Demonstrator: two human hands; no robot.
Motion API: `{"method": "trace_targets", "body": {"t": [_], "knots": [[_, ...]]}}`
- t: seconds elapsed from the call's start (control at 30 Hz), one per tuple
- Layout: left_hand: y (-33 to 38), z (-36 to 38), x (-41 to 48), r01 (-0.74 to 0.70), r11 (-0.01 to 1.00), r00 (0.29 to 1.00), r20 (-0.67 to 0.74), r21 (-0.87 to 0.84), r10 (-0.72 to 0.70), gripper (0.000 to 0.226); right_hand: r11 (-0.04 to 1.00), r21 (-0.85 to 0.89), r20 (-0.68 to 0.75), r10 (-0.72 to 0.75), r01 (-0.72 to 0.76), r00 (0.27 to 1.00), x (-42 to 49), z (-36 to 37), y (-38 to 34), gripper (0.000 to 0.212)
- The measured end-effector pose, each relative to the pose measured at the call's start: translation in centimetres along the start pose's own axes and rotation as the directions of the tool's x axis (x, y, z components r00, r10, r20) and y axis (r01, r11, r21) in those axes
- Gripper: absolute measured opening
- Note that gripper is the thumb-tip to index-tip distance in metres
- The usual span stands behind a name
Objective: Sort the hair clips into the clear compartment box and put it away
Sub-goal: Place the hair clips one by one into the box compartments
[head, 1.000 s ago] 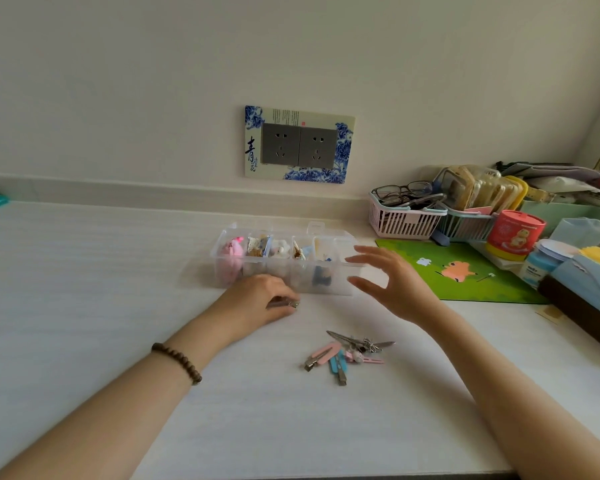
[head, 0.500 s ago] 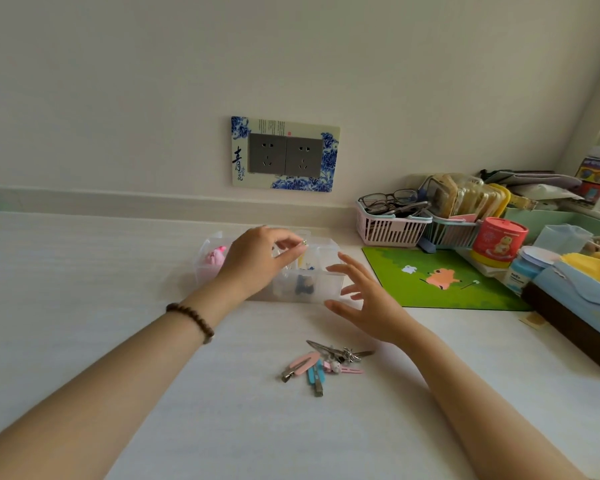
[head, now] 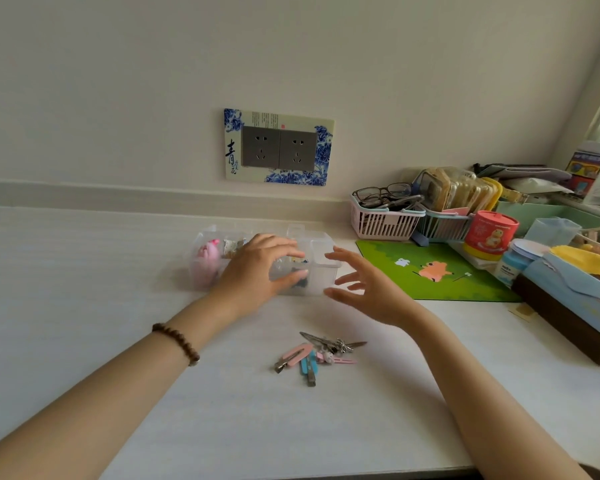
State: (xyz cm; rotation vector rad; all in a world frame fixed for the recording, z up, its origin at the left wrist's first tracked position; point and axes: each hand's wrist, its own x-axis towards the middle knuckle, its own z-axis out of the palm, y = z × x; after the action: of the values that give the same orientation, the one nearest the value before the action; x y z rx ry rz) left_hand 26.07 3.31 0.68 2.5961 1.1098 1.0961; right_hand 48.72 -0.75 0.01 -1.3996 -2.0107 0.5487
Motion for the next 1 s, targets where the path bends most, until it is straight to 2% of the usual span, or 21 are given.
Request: {"method": "trace_targets", "body": {"t": [0.07,0.13,0.2,0.27,0.37,0.43,0.67,0.87,1.0], "knots": [[0.9,-0.7,-1.5,0.008,0.995,0.999,0.046,-0.098,-0.003,0.047,1.0,0.026,0.003,0.012,-0.012,1.0,-0.3,-0.9,-0.7,0.055],[1.8,-1.1,-2.9,0.102,0.977,0.972,0.23,-0.19,-0.057,0.044,1.0,0.007,-0.004,0.022,-0.022,1.0,-0.7,-1.8,-1.4,0.046],[2.2,-1.0,-4.0,0.191,0.959,0.914,0.393,-0.208,-0.097,0.042,0.999,-0.014,0.0,0.039,-0.039,0.999,-1.2,-2.4,-2.2,0.037],[2.2,-0.6,-4.8,0.228,0.953,0.884,0.452,-0.199,-0.117,0.042,0.998,-0.019,0.094,0.058,-0.056,0.994,-2.0,-2.5,-2.7,0.031],[2.1,-0.1,-5.0,0.23,0.956,0.877,0.466,-0.184,-0.121,0.043,0.996,-0.053,0.311,0.087,-0.074,0.946,-3.2,-1.3,-2.8,0.024],[2.1,0.3,-4.9,0.233,0.954,0.873,0.473,-0.188,-0.12,0.041,0.995,-0.058,0.352,0.101,-0.086,0.931,-3.7,-0.4,-2.5,0.021],[2.0,1.1,-4.7,0.277,0.929,0.894,0.419,-0.243,-0.157,0.018,0.995,0.001,0.32,0.097,-0.103,0.942,-3.5,0.5,-2.2,0.016],[0.9,1.1,-4.0,0.292,0.934,0.896,0.4,-0.206,-0.192,0.019,0.996,-0.04,0.132,0.086,-0.081,0.988,-2.7,2.1,-2.0,0.009],[0.2,0.7,-3.7,0.301,0.935,0.883,0.425,-0.186,-0.2,0.02,0.995,-0.034,0.085,0.1,-0.097,0.991,-2.3,2.3,-1.8,0.009]]}}
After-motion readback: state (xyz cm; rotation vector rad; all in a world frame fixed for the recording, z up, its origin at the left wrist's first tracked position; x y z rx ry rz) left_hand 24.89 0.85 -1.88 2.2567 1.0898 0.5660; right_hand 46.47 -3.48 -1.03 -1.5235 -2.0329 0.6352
